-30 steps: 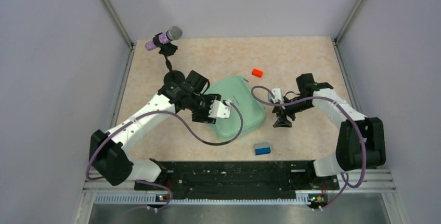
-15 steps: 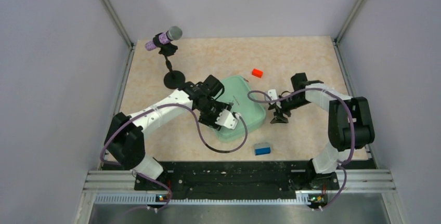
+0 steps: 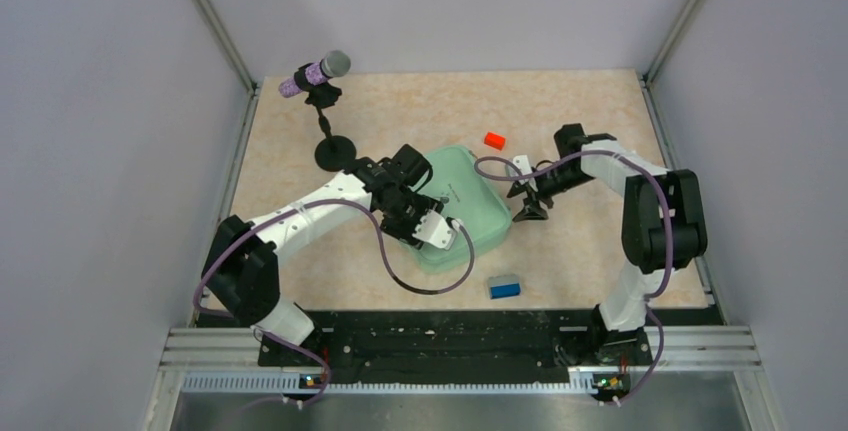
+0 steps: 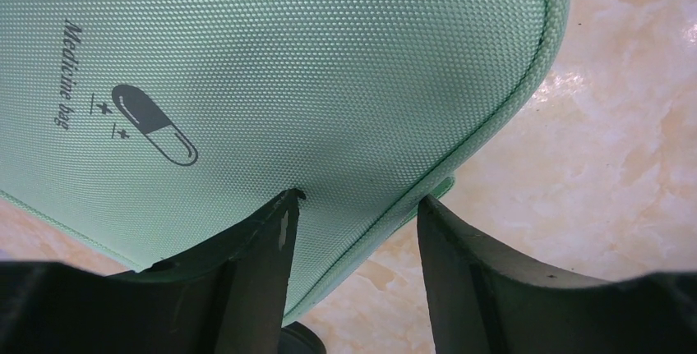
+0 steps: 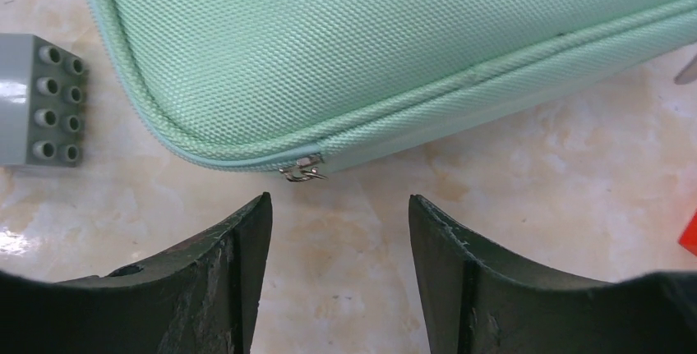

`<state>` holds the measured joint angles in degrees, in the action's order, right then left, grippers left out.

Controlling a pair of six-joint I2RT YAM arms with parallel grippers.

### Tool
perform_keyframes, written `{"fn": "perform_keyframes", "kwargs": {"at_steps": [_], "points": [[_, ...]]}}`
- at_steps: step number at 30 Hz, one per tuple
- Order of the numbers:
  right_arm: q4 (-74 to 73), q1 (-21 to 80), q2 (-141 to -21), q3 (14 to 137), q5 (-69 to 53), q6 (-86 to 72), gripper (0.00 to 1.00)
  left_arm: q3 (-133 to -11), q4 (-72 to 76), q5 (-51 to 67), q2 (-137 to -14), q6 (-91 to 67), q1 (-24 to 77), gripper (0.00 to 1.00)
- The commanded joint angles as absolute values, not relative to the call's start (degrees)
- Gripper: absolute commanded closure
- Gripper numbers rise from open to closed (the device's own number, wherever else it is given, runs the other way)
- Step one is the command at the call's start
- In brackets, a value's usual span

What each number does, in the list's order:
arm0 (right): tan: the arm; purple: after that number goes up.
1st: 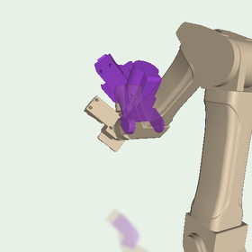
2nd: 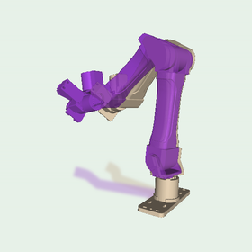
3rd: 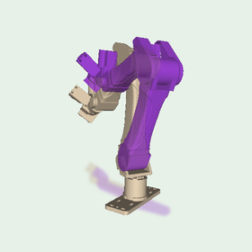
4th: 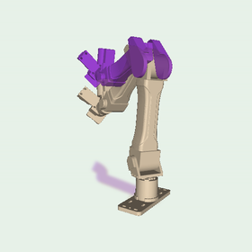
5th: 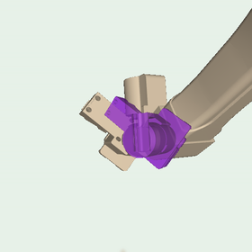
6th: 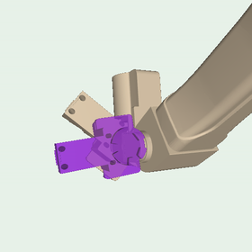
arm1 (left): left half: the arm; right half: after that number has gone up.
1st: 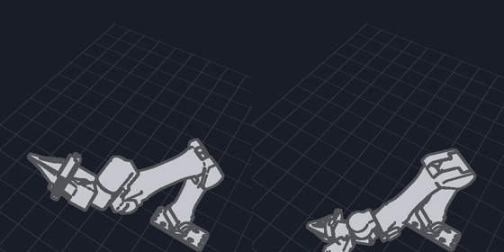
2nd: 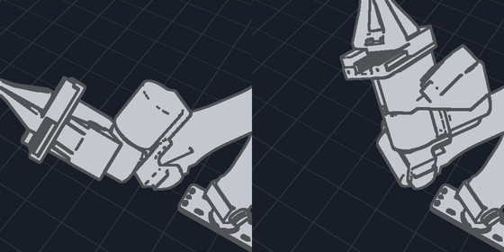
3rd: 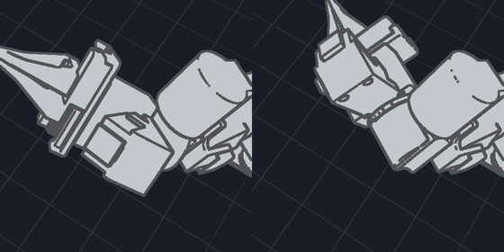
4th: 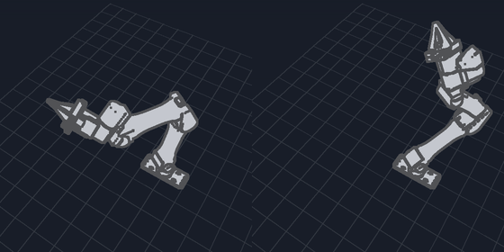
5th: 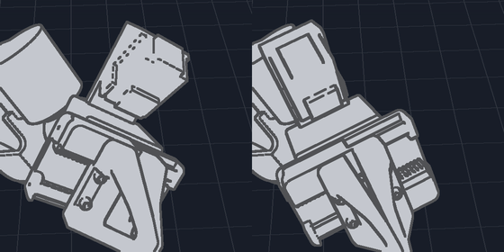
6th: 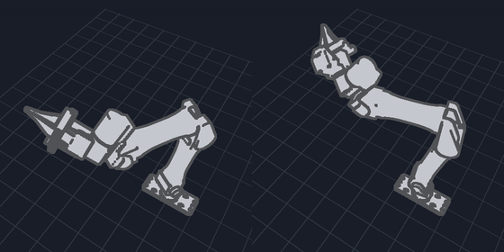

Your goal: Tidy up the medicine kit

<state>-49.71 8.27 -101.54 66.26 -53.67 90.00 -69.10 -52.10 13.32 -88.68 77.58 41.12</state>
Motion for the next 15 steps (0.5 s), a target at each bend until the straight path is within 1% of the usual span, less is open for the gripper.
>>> {"fn": "perform_keyframes", "kwargs": {"at_steps": [1,7,8,12,15], "points": [[-57.42,9.94,-102.42,67.9,-56.69,96.78,0.4,-69.59,-49.31,12.48,-89.95,76.82,41.22,0.41],[-59.88,11.17,-101.69,68.1,-57.6,98.13,0.44,-69.72,-47.25,11.96,-90.5,75.67,41.22,0.42],[-59.86,11.31,-101.57,68.23,-57.96,97.86,0.46,-69.73,-47.06,11.88,-90.64,75.6,41.26,0.41],[-61.15,11.6,-102.06,69.45,-59.0,97.3,0.56,-69.82,-46.45,11.65,-90.94,75.35,41.23,0.42],[-62.37,11.6,-102.58,70.24,-59.62,96.81,0.68,-69.73,-45.97,11.75,-91.1,74.71,41.22,0.42]]}}
